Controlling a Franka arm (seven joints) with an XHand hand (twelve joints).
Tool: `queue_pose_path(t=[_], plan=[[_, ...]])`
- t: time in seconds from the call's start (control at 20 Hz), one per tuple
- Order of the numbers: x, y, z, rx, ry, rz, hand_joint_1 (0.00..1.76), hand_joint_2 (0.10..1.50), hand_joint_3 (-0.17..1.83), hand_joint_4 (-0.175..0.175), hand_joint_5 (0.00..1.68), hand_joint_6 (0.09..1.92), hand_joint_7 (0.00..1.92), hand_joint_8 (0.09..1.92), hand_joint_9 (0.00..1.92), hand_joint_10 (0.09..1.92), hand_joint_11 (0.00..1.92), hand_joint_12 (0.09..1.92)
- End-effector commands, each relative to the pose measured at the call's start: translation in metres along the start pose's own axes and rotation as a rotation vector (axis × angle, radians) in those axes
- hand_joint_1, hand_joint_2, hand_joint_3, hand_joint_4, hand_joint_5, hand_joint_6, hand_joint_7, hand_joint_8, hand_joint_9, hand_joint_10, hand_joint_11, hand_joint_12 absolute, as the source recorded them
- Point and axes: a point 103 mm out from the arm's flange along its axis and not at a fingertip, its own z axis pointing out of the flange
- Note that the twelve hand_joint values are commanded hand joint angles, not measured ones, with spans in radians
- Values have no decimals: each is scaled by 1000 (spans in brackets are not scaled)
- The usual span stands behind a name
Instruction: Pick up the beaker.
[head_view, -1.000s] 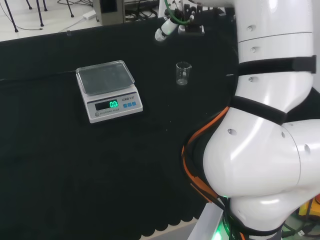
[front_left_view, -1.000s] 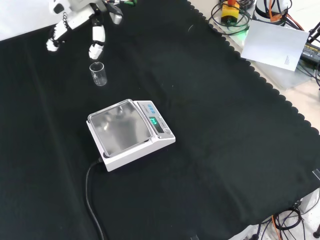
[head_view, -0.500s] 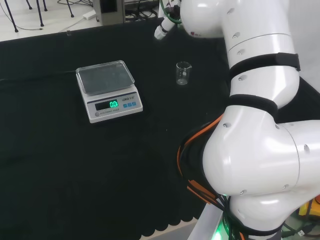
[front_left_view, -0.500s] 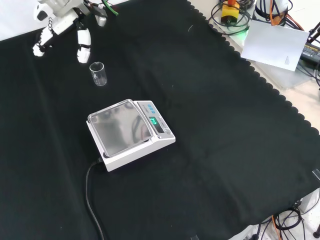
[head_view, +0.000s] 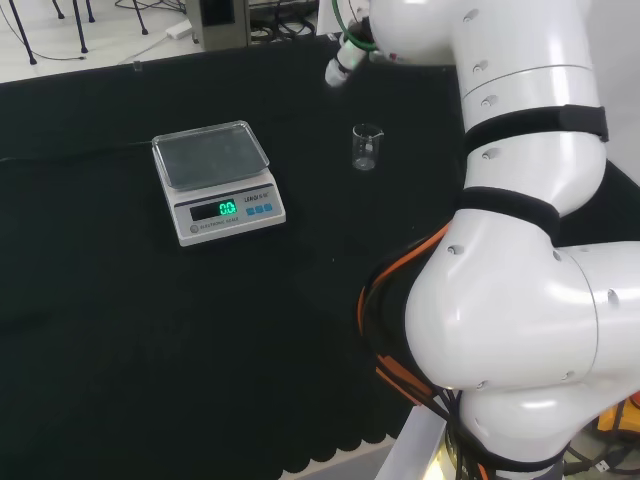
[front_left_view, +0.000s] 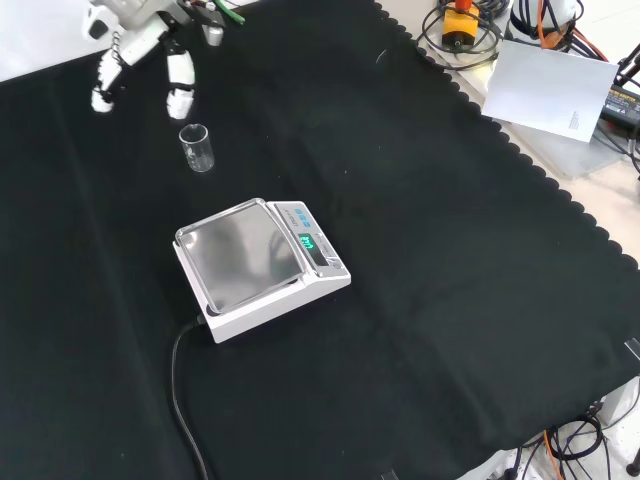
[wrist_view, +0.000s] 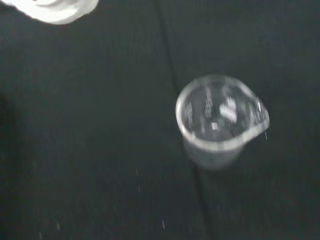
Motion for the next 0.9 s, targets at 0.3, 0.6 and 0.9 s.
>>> queue_pose_path(t=[0.3,0.6,0.9], plan=[[-32,-52,102,225,35,62,768,561,448,28,56,87,0,276,0,807,27,1521],[-26,-47,97,191,20,50,788,551,409,52,0,87,0,87,0,631,24,1515],[-19,-45,86,146,5,46,788,552,393,60,0,87,0,87,0,583,9,1519]])
